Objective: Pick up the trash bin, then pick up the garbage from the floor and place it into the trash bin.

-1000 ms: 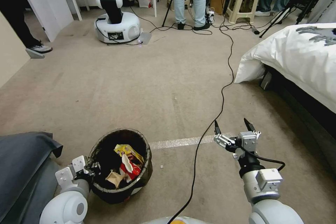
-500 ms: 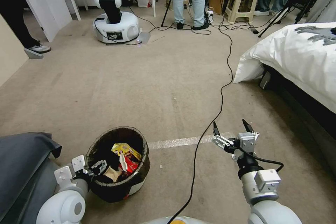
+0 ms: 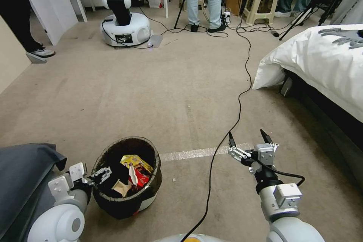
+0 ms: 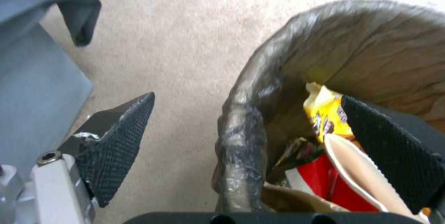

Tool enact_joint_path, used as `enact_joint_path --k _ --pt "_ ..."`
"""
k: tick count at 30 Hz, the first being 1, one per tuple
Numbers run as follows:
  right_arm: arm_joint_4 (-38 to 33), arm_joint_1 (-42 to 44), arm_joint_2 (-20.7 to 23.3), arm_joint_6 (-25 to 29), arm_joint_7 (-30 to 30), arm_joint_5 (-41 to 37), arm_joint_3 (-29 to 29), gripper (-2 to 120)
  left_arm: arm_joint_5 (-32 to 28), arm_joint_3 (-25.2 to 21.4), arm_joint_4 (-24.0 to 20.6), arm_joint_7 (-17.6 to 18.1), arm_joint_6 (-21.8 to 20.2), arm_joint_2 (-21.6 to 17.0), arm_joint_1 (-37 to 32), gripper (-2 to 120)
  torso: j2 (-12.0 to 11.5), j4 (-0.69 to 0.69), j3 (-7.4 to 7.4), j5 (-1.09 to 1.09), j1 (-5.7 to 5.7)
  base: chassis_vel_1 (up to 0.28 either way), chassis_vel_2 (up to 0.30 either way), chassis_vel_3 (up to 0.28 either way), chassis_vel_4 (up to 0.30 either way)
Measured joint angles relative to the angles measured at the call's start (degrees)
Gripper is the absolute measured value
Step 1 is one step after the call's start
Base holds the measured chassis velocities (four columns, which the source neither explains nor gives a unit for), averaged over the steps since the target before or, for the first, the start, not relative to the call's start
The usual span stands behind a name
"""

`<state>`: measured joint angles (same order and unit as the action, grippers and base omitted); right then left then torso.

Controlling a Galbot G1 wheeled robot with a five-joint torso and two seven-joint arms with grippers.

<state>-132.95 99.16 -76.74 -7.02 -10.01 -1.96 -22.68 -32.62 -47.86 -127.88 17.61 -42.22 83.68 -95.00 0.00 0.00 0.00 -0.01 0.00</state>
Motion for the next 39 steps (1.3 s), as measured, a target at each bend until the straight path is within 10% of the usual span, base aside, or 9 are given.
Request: enact_joint_path --k 8,14,22,39 --pt "-0.4 0.2 0.0 -0.1 0.0 0.0 -0.4 100 5.7 -2.2 -4.7 -7.2 4.0 -0.2 -4.0 100 0.0 0.0 0.0 0.0 0.0 0.0 0.0 0.0 0.0" --pt "-0.7 0.7 -1.0 0.1 0.0 0.0 -1.3 100 17.8 -4.1 -6.1 -12.2 27.4 0.9 -8.7 100 0.0 0.0 0.0 0.01 0.0 0.0 0.0 0.0 0.0" --pt "-1.5 2.8 -3.6 3.4 -0.5 2.3 -2.0 100 30.8 -3.4 -8.2 -14.7 44.7 5.3 -14.4 100 0.0 0.0 -0.01 0.01 -0.01 0.0 0.0 0.0 0.0" --pt "-1.9 8.6 -7.2 11.4 -1.0 7.7 -3.1 100 36.2 -0.5 -8.1 -12.4 58.9 8.6 -20.5 100 0.0 0.0 -0.01 0.0 0.0 0.0 0.0 0.0 0.0"
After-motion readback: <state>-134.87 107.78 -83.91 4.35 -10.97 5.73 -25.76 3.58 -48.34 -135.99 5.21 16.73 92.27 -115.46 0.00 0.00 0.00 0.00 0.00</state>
